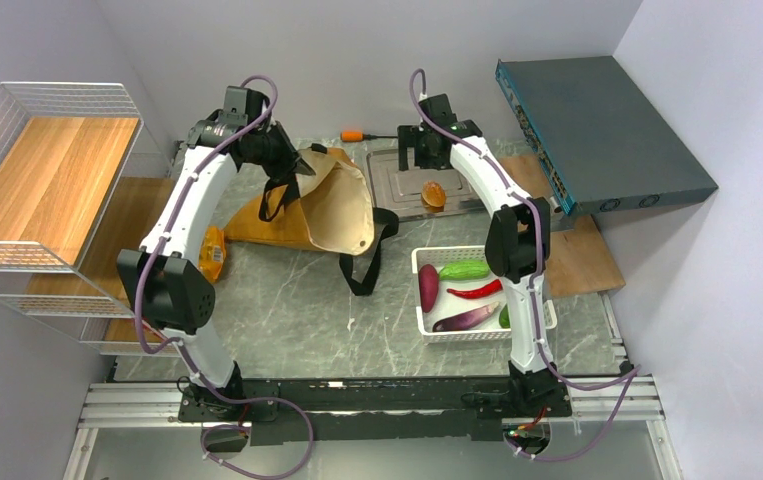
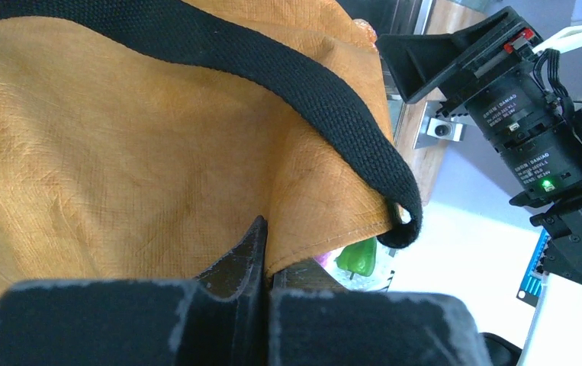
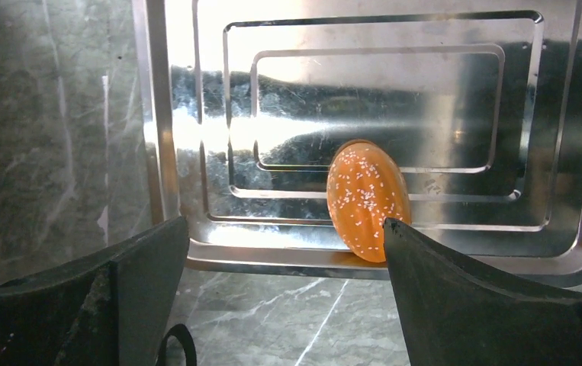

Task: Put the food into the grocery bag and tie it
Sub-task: Pick up the food from the tray.

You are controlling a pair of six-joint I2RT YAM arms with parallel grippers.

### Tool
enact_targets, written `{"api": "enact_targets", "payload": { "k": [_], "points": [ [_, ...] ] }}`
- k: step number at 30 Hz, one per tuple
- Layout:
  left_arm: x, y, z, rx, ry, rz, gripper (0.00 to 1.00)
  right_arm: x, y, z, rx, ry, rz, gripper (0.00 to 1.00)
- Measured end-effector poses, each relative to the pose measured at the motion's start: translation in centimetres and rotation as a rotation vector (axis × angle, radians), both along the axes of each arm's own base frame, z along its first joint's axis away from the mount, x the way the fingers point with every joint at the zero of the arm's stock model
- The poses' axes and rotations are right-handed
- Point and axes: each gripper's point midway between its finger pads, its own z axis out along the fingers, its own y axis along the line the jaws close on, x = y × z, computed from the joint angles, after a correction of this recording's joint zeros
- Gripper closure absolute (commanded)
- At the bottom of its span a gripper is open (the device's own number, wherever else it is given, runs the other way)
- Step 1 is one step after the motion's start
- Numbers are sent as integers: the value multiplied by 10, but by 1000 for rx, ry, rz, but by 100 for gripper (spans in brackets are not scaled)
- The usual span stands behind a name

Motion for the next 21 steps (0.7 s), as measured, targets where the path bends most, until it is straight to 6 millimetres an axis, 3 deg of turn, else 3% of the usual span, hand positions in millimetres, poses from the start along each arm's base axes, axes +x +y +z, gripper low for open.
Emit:
{"api": "enact_targets", "payload": {
  "k": [10, 21],
  "points": [
    [2, -2, -6, 3, 14, -3, 100, 4, -7, -37, -34, 58, -25, 0],
    [1, -1, -6, 7, 13, -9, 100, 8, -11, -55, -39, 86, -47, 0]
  ]
}}
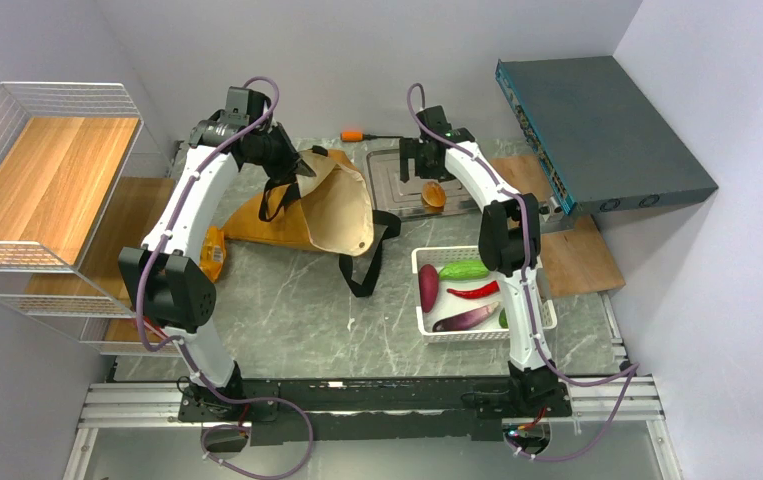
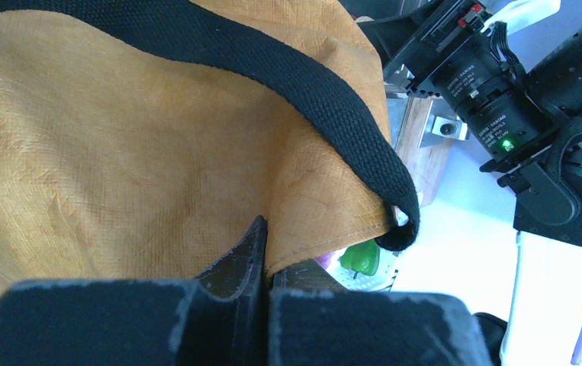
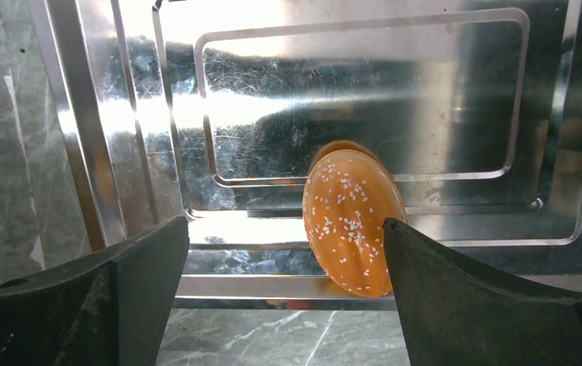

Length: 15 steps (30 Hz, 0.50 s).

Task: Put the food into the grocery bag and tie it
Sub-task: Pick up the food from the tray.

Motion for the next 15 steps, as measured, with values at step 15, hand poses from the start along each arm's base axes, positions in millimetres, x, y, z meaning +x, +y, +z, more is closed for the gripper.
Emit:
{"api": "enact_targets", "payload": {
  "k": [15],
  "points": [
    [-1, 0, -1, 3, 3, -3, 100, 10, -1, -19, 18, 23, -40, 0]
  ]
}}
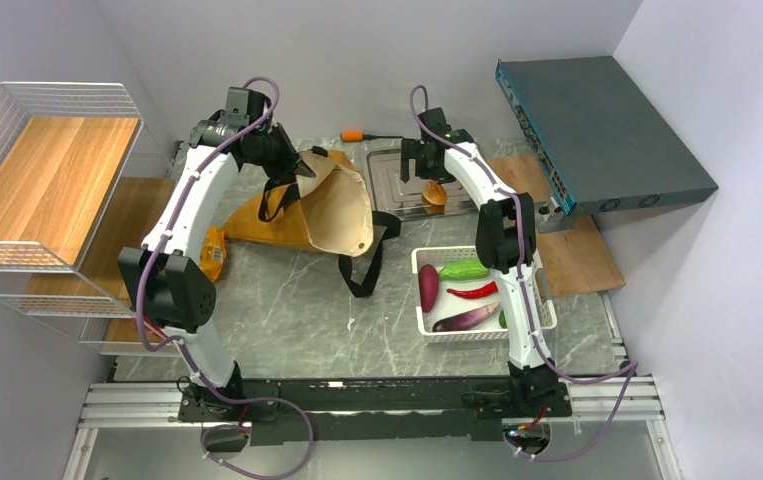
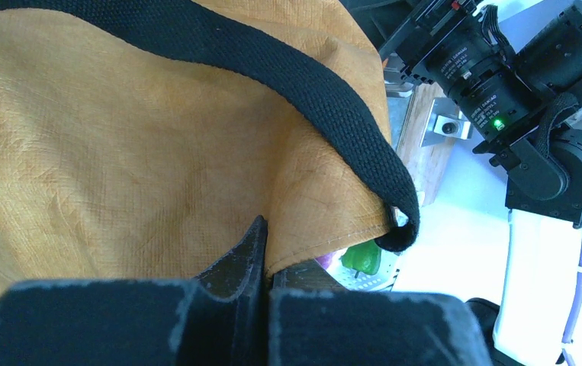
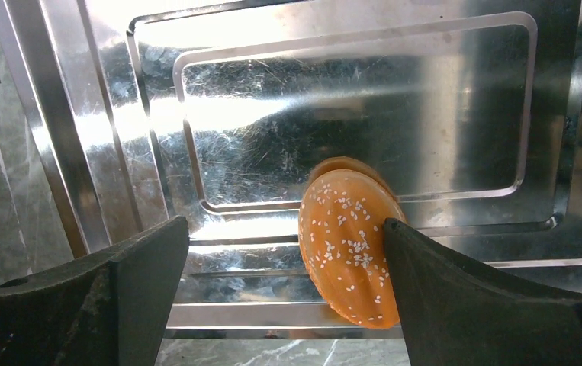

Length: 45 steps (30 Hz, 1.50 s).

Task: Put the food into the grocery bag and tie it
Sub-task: Pick up the food from the tray.

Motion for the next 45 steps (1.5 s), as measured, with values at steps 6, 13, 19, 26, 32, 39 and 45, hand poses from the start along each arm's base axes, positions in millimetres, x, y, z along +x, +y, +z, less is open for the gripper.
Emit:
{"api": "enact_targets", "payload": {
  "k": [6, 13, 19, 26, 32, 39, 45],
  "points": [
    [0, 0, 0, 0, 0, 0, 100, 2, -2, -4, 23, 10, -20, 0],
    [0, 0, 0, 2, -2, -2, 100, 3, -6, -9, 25, 19, -31, 0],
    [0, 0, 0, 2, -2, -2, 100, 3, -11, -11, 2, 21, -34, 0],
    [0, 1, 0, 2, -1, -1, 100, -6, -32, -34, -106, 56, -37, 0],
    [0, 2, -1, 2, 2, 1, 100, -15, -44, -42, -125, 93, -48, 2],
    [-1, 3, -4, 3, 10, 2, 100, -15, -46, -41, -141, 92, -39, 58],
    [0, 3, -4, 3, 9, 3, 100, -18, -48, -40, -158, 98, -40, 75]
  ]
}}
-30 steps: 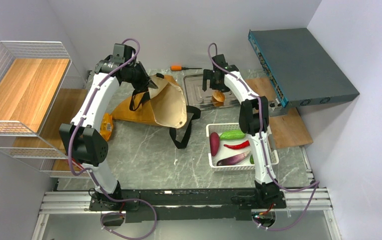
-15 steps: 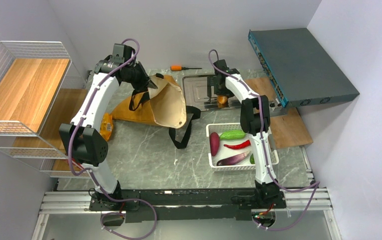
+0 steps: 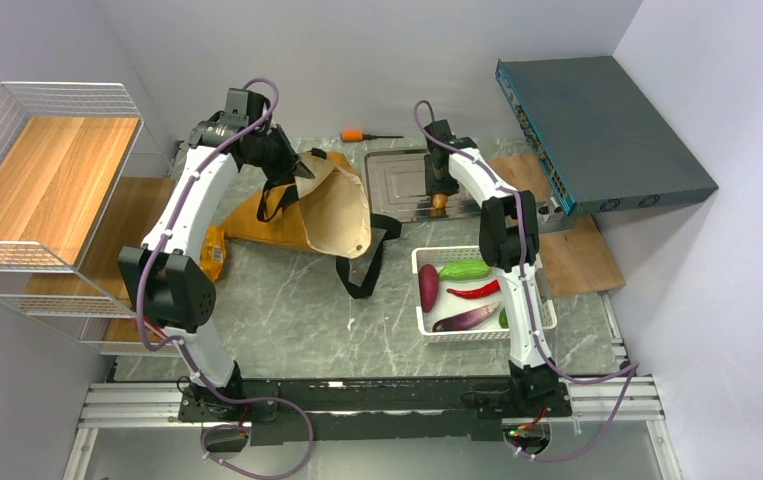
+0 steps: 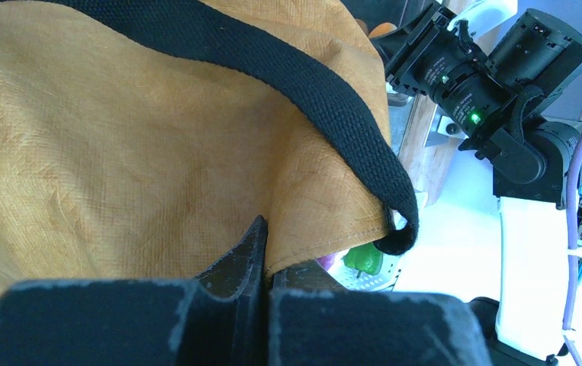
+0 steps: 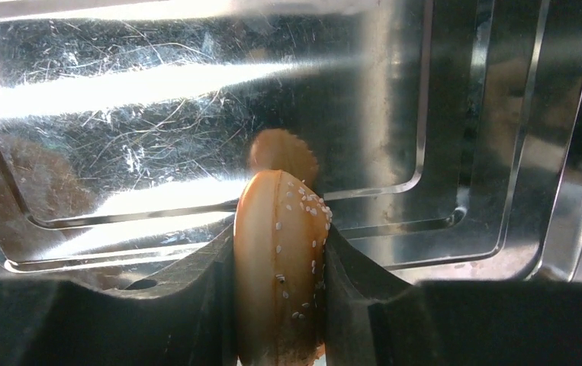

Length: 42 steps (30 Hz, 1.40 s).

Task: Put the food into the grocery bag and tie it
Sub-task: Pick up the food from the tray, then place the food in the grocery bag.

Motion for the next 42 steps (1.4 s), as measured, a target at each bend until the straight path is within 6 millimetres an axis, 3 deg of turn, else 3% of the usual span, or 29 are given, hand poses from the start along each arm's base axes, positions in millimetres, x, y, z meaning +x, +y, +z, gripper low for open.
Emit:
{"api": "enact_targets", "payload": {
  "k": [4, 8, 17, 26, 33, 38, 42],
  "points": [
    [0, 0, 0, 0, 0, 0, 100, -6, -1, 5, 2, 16, -1, 90],
    [0, 0, 0, 0, 0, 0, 100, -9, 6, 24, 51, 7, 2, 100],
    [5, 1, 10, 2, -30, 8, 100, -10, 41, 124, 283, -136, 51, 100],
    [8, 2, 12, 4, -41, 19, 100, -31, 72, 200, 475, -216, 153, 100],
    [14, 3, 15, 3, -63, 36, 100, -52, 94, 272, 626, -327, 233, 100],
    [16, 0, 17, -3, -74, 42, 100, -68, 120, 311, 726, -383, 321, 99],
    [15, -6, 19, -1, -81, 38, 100, -83, 146, 325, 777, -394, 393, 98]
  ]
}}
